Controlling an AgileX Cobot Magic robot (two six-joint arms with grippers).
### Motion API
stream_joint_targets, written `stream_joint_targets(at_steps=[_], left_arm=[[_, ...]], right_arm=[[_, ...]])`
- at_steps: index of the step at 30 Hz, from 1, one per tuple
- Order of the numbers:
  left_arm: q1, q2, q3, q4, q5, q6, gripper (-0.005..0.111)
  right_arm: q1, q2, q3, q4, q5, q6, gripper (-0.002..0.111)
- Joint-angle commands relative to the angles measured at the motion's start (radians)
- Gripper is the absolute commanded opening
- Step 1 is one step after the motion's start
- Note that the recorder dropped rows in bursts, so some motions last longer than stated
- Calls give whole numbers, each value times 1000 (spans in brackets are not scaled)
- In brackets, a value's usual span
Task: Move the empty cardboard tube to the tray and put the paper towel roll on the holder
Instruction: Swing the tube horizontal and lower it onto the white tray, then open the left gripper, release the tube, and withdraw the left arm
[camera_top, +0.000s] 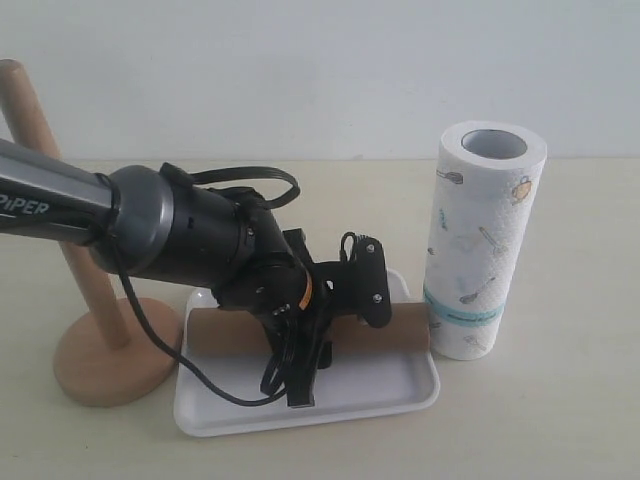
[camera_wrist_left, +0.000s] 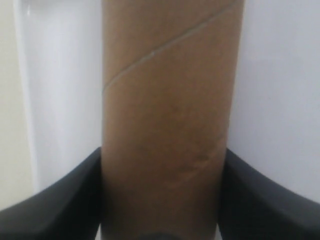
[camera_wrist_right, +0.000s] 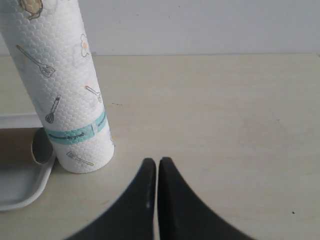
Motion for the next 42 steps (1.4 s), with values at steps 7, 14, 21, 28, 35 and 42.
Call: stream_joint_targets(at_steps=[7,14,21,28,35,42], left_arm=[[-6,2,-4,-10,51,-29,45],[-6,-15,-4,-12,51,-51,67],[-6,-67,-4,-12,55,-67,76],[-6,-106,-4,-12,90,-67,76],[-17,-187,-4,-22,139,-67,76],[-57,-365,-4,-72,185,-67,76]], right_arm=[[-2,-5,-1,-4,-4,0,1],[-2,-5,-1,-4,-4,0,1],[-2,-5,-1,-4,-4,0,1],[-2,-5,-1,-4,-4,0,1],[-2,-5,-1,-4,-4,0,1],[-2,-5,-1,-4,-4,0,1]])
